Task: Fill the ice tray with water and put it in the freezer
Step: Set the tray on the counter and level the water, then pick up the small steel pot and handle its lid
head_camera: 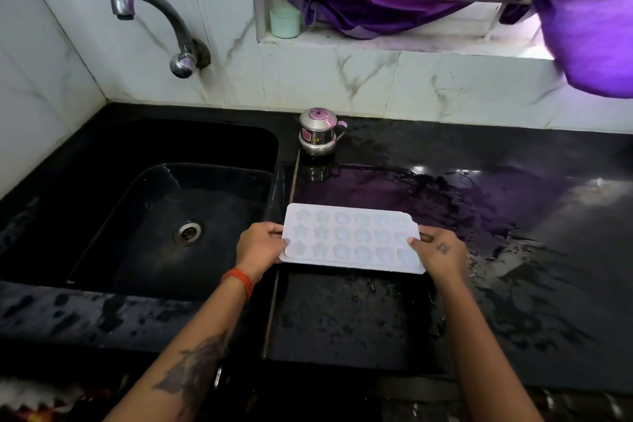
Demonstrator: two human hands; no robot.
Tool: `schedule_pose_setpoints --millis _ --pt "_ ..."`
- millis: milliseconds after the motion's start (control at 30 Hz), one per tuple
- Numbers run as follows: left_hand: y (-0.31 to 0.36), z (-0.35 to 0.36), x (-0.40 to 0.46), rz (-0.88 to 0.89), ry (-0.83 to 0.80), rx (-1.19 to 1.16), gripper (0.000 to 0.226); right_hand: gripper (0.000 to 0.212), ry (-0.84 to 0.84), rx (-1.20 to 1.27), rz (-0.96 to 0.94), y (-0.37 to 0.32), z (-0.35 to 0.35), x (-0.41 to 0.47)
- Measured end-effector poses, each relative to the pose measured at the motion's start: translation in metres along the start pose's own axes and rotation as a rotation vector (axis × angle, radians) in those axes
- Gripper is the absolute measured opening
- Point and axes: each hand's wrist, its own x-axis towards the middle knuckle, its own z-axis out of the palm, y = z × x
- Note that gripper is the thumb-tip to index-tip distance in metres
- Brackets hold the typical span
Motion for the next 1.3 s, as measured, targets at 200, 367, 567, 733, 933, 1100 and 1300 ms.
schedule_pose_setpoints --millis 200,367,567,733,933,1100,1300 --pt "0.005 0.0 -0.003 0.06 0.078 0.126 0.039 0.025 0.038 -0.109 -0.031 0.0 0.003 0.003" --pt "0.02 -0.002 0.006 0.188 0.129 0.081 0.053 0.049 0.095 -0.038 -0.125 -0.009 0.009 0.007" --pt "0.047 0.003 0.034 0.291 0.131 -0.022 0.065 0.057 0.113 0.035 -0.231 -0.039 0.018 0.027" --pt "0.072 0.01 0.062 0.349 0.122 -0.031 0.078 0.06 0.131 0.088 -0.293 -0.076 0.028 0.051" --pt "0.099 0.02 0.097 0.421 0.138 -0.021 0.084 0.062 0.107 0.124 -0.393 -0.12 0.049 0.081" --pt "0.108 0.029 0.128 0.42 0.138 -0.03 0.093 0.066 0.077 0.129 -0.444 -0.146 0.073 0.108" --pt "0.103 0.041 0.159 0.372 0.084 -0.058 0.101 0.068 0.0 0.11 -0.435 -0.161 0.099 0.136"
